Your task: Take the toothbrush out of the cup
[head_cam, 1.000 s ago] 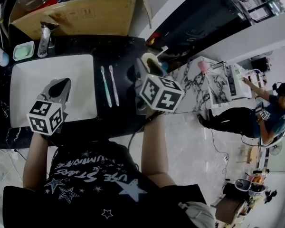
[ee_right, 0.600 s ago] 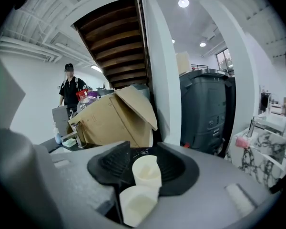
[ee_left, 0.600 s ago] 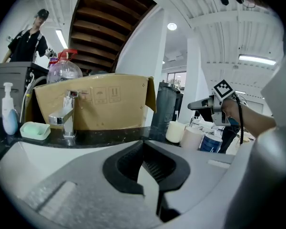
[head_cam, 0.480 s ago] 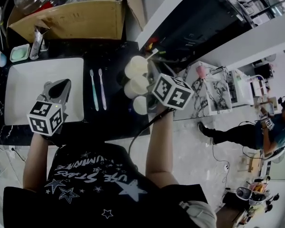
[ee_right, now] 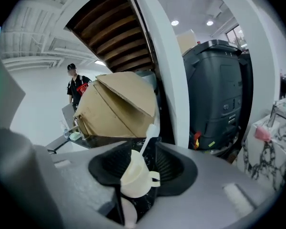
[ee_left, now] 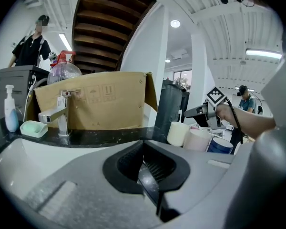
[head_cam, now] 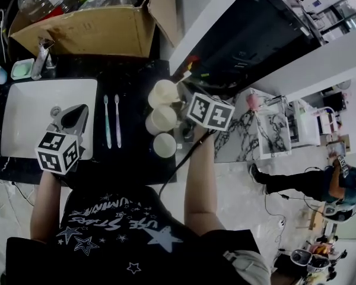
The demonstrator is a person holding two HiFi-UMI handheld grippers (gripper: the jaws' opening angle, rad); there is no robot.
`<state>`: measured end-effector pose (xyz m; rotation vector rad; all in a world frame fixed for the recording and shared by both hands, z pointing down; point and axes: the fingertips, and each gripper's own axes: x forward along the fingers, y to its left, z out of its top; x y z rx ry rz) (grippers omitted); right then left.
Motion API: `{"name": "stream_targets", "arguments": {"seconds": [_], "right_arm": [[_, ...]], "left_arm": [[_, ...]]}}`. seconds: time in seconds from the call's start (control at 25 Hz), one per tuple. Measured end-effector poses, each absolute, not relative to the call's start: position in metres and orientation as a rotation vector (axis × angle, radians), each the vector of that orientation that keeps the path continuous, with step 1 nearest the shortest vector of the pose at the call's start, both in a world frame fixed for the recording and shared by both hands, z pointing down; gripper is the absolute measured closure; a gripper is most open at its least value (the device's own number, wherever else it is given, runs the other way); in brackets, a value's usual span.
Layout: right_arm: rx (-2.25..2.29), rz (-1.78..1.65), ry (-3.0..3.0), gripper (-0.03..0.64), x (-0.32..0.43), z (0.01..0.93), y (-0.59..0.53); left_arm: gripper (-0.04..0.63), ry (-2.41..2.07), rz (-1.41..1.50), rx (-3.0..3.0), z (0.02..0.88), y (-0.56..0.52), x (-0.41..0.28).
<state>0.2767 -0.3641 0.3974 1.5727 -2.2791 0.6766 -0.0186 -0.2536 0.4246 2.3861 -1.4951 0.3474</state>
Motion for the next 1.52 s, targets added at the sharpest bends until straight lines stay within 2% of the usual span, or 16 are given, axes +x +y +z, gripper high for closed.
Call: {"name": "stream_targets", "arguments": {"seconds": [0.32,0.52,0.8,1.16,1.36,1.52], "right_arm": [[1.481,0.766,-2.338,0.488,0.273,0.417,-0.386],[1.458,0.768,-2.375,0.552,0.264,0.416,-0.394],[1.446,0.752,-2.463,0.597,0.256,0.396,-0.391],[1.511,0.509,-2.494,0.597,0.245,0.334,-0.377],[1.487,0.444,-2.672,0.597,0.218,0.268,-0.353],[1.423,0.365,-2.702,0.597,0.189,0.249,-0.331]], "left_arm": [[0.586,-1.536,0.354,2.344,0.428,-0.258,-0.009],[0.586,-1.561,0.363,2.318,0.431,-0.258,-0.013],[0.586,-1.565,0.351,2.313,0.431,-0.256,-0.016],[0.586,-1.521,0.324,2.353,0.426,-0.255,-0.026],[0.586,-1.494,0.315,2.358,0.427,-0.248,-0.04],[0.586,-1.466,0.309,2.367,0.426,-0.239,-0.051]]}}
